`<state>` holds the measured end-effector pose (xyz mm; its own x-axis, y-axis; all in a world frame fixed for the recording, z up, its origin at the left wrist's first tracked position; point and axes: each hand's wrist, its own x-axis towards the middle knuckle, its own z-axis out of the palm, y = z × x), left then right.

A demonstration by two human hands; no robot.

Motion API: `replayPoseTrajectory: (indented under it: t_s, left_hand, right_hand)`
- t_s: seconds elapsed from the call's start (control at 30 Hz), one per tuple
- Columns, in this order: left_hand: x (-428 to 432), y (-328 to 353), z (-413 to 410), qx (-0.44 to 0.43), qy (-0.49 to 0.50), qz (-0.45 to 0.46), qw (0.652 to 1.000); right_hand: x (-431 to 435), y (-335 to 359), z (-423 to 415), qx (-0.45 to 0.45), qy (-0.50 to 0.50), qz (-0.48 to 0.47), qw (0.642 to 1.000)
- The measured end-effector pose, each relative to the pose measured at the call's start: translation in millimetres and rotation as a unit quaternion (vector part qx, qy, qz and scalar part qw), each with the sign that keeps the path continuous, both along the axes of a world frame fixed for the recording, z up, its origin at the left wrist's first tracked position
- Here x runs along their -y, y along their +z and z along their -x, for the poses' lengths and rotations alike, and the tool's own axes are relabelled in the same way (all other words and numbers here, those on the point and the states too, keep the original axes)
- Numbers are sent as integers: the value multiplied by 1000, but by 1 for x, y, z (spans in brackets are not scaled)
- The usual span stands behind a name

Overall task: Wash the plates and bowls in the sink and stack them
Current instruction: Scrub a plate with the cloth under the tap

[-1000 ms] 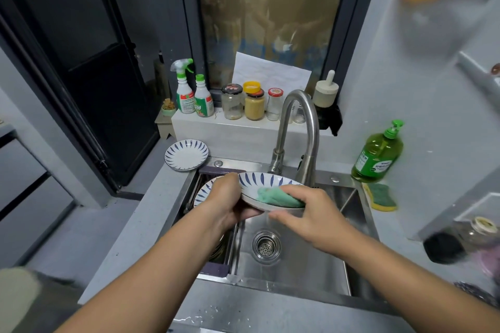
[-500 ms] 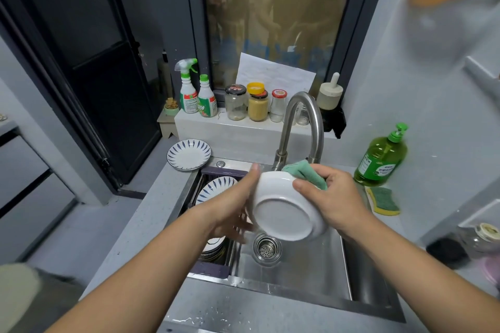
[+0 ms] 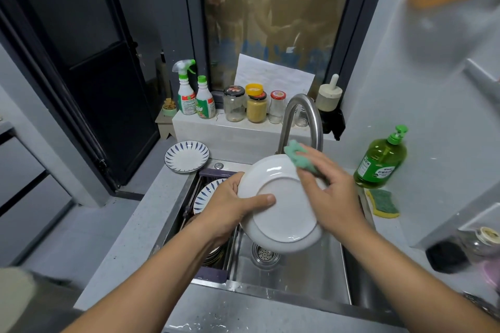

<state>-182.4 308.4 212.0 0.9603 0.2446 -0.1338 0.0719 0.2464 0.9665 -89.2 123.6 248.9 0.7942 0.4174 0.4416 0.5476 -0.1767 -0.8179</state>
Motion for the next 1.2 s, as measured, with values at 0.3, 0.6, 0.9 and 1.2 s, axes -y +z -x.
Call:
replayPoseTrajectory:
  t_s: [0.3, 0.6, 0.9, 1.2]
  left_hand:
    - [1, 4, -1, 8, 1, -48, 999]
    - [2, 12, -4, 28, -8, -84, 996]
    - [-4, 9, -1, 26, 1, -61, 998]
    - [-10, 15, -3, 49, 81, 12, 995]
  right_hand:
    - [-3, -6, -1, 216, 127, 170, 953]
    - [-18, 13, -4, 201, 84, 281, 935]
    - [-5, -3, -8, 152, 88, 221, 959]
    - [6, -19, -9, 24, 70, 117, 990]
